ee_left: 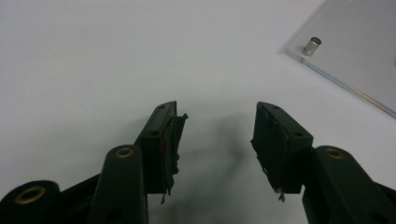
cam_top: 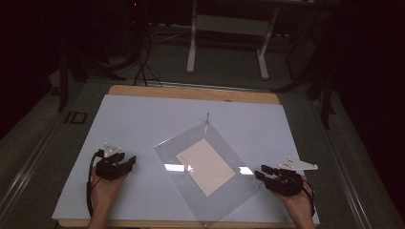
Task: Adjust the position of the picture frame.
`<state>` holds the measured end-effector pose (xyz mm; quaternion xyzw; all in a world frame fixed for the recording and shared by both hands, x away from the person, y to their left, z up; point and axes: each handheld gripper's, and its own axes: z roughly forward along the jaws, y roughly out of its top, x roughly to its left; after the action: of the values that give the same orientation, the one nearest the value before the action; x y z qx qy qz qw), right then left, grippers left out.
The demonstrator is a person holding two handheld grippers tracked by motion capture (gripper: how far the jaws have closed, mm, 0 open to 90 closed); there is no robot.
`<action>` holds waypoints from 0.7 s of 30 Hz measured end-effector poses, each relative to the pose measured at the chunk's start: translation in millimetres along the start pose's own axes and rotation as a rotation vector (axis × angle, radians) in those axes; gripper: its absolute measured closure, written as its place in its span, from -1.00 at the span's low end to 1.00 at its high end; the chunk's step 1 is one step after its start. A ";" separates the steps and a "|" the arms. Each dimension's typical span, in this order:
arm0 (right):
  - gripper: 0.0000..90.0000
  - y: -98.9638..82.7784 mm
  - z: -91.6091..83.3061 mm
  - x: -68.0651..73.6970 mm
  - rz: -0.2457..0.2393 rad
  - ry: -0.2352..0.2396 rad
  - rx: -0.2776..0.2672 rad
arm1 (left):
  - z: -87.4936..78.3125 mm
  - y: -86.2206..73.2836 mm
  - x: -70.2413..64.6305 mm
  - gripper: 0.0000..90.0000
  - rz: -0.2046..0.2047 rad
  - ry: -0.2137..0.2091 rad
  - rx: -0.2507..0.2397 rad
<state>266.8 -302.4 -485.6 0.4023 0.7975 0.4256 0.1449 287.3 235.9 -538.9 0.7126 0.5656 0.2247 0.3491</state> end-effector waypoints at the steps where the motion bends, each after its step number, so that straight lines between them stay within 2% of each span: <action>1: 0.32 0.0 0.0 0.0 0.000 0.000 0.000 | 0.0 0.0 0.0 0.11 0.000 0.000 0.000; 3: 0.35 -2.7 -2.1 2.3 -0.002 0.011 0.001 | 0.6 -0.1 -0.1 0.13 0.000 -0.003 0.004; 4: 0.37 -5.9 -2.2 4.9 -0.016 -0.007 0.018 | 1.1 -0.4 0.2 0.17 -0.002 -0.017 0.009; 7: 0.43 -11.4 0.2 5.3 -0.025 -0.017 0.039 | 1.1 -0.3 0.0 0.19 -0.003 -0.024 0.009; 11: 0.62 -25.6 11.3 0.8 -0.017 -0.016 0.093 | -1.1 0.9 -2.3 0.23 -0.009 -0.056 -0.005; 15: 0.80 -34.1 20.6 2.3 -0.040 -0.031 0.137 | -3.0 4.0 -4.1 0.23 -0.004 -0.065 -0.019; 16: 0.86 -35.1 20.5 3.3 -0.051 -0.052 0.134 | -3.1 8.4 -6.0 0.23 0.003 -0.067 -0.020; 19: 0.89 -35.1 20.6 4.9 -0.074 -0.065 0.134 | -2.9 13.0 -9.0 0.23 0.008 -0.092 -0.030; 20: 0.89 -34.8 20.8 6.8 -0.093 -0.080 0.138 | -1.2 17.7 -13.4 0.23 0.035 -0.103 -0.031; 21: 0.89 -34.9 20.8 6.8 -0.089 -0.079 0.137 | 0.4 20.7 -15.1 0.23 0.045 -0.107 -0.029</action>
<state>256.3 -296.4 -525.0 0.3919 0.8355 0.3469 0.1673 297.1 218.8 -522.5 0.7310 0.5266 0.2023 0.3838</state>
